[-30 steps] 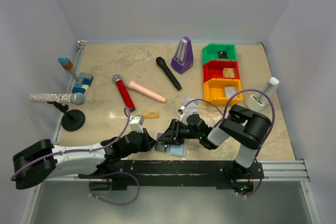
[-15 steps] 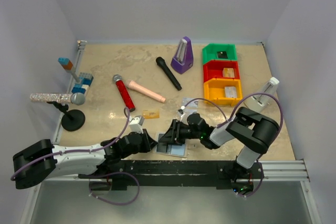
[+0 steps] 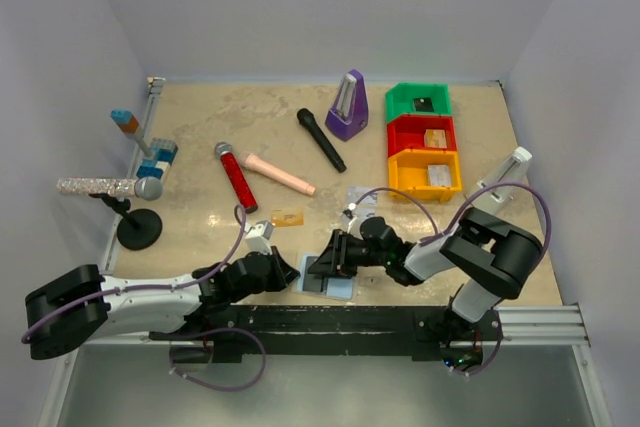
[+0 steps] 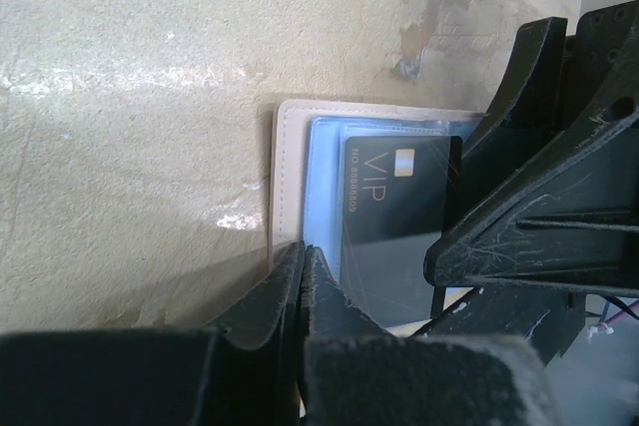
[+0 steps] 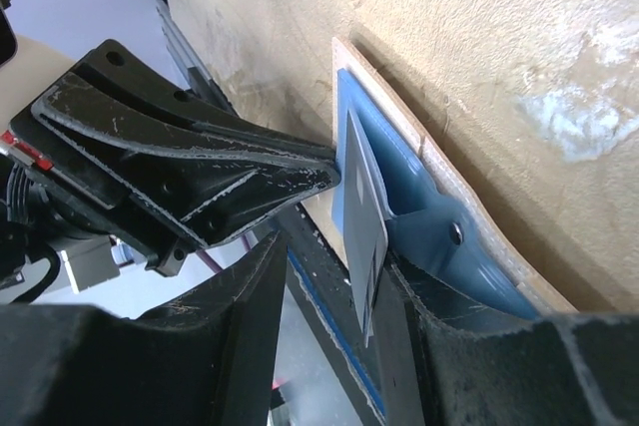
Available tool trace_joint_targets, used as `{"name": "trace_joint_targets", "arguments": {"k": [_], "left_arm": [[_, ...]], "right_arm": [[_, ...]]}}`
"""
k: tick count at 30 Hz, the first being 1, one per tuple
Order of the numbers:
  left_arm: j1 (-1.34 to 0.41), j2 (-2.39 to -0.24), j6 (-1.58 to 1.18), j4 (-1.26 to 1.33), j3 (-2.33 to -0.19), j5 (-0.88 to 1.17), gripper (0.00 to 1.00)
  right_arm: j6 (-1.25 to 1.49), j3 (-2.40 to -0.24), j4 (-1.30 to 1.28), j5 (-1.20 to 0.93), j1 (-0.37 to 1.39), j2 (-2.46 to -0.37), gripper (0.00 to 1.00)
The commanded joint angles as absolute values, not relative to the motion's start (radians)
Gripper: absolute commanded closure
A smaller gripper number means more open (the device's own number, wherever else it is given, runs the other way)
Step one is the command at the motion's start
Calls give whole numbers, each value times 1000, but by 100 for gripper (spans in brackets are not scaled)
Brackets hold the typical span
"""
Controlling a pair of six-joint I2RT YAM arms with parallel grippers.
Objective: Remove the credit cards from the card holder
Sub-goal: Remove the credit card from the card holder.
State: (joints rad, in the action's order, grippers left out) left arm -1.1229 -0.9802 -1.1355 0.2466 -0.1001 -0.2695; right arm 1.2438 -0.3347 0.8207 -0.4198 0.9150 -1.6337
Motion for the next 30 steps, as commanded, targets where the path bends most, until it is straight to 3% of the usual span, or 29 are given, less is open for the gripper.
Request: {"name": "trace_joint_targets", "arguments": {"k": [1,30], "left_arm": [[-1137,-1008,-1150,163,-64,-262,100],[-1137,-1054,-1170,187,-46,-272,100]], "right_arm": [[1224,-319,824,-431,907,-1586,59],[1221,-249,876,-431,871,-1539,70]]}}
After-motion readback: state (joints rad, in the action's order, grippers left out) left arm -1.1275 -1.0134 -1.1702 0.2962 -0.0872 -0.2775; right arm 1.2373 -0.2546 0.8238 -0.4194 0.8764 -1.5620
